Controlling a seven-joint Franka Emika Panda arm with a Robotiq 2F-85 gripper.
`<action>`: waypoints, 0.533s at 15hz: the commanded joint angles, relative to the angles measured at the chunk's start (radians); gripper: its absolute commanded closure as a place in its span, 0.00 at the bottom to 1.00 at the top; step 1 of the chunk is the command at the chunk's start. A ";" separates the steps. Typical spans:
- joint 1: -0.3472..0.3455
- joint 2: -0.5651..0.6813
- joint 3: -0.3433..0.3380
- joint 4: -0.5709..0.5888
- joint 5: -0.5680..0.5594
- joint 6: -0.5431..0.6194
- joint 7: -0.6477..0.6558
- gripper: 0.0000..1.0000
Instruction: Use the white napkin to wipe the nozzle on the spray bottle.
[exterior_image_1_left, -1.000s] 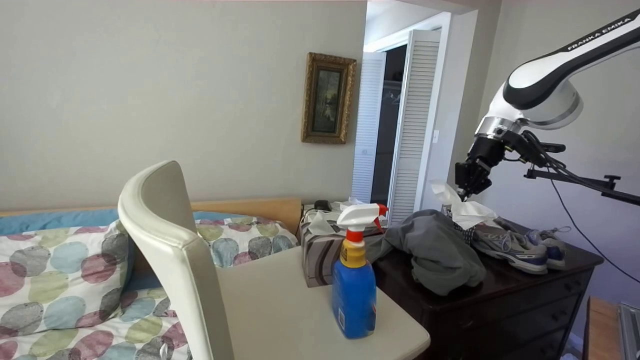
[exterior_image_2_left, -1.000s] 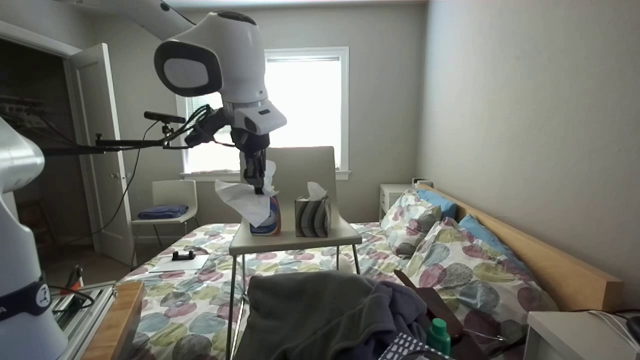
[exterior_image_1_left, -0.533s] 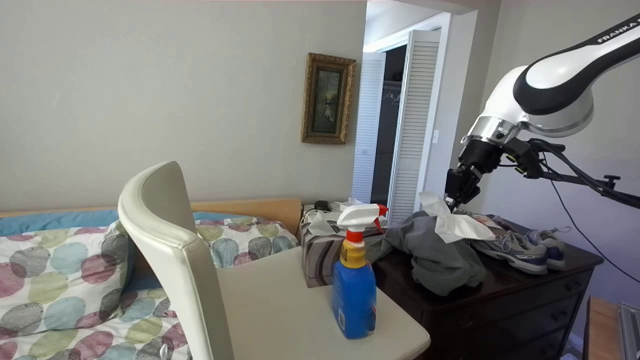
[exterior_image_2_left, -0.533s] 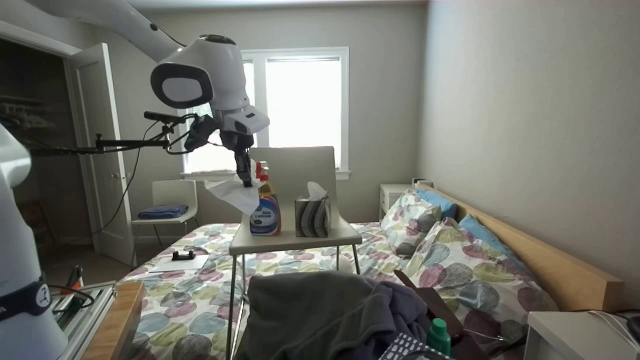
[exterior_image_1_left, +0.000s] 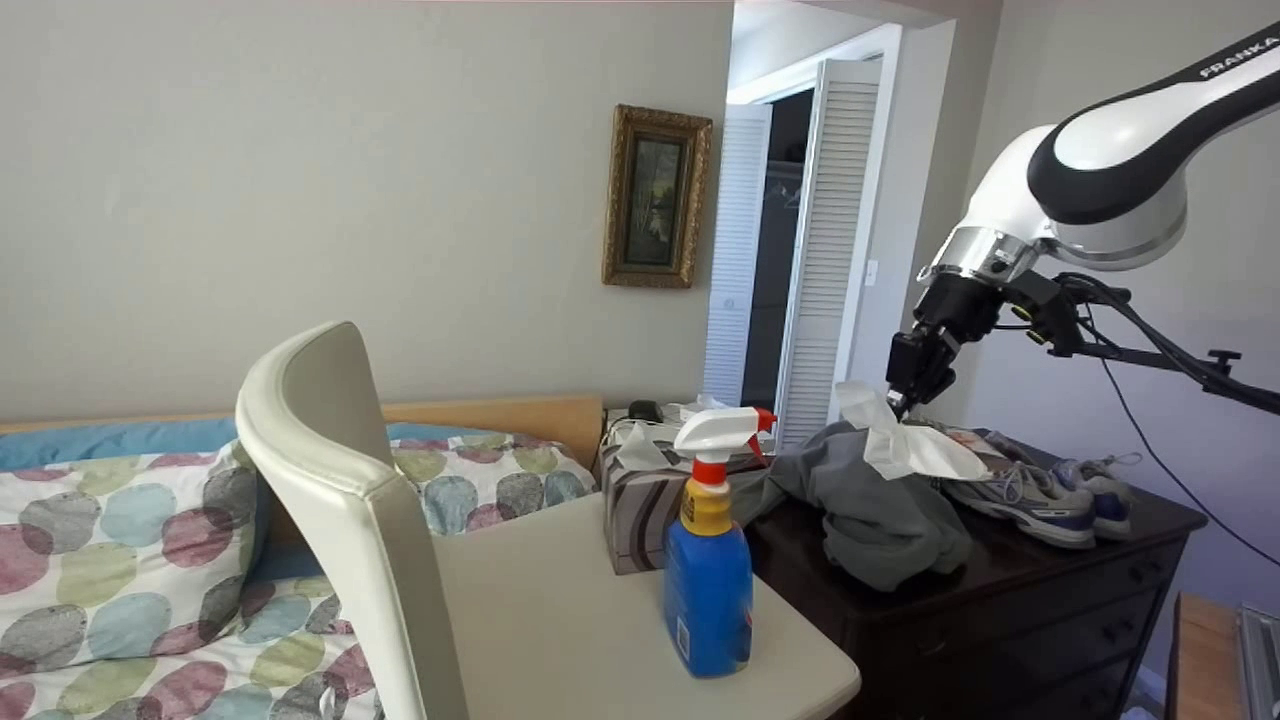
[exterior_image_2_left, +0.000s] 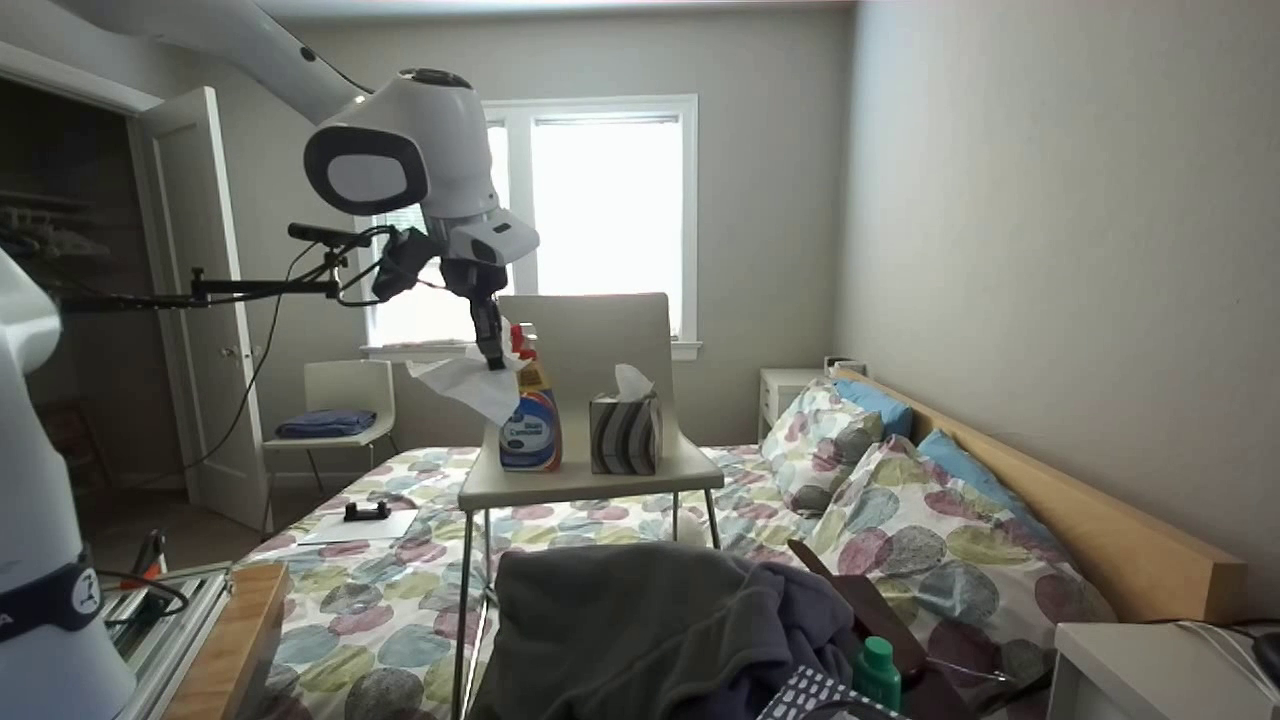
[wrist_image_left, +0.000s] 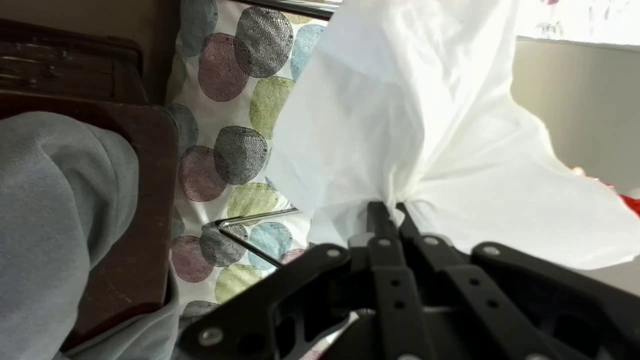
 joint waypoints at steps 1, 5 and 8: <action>0.058 0.041 0.011 0.069 0.063 0.058 -0.060 0.99; 0.110 0.100 0.015 0.156 0.099 0.076 -0.125 0.99; 0.132 0.166 0.028 0.214 0.140 0.077 -0.186 0.99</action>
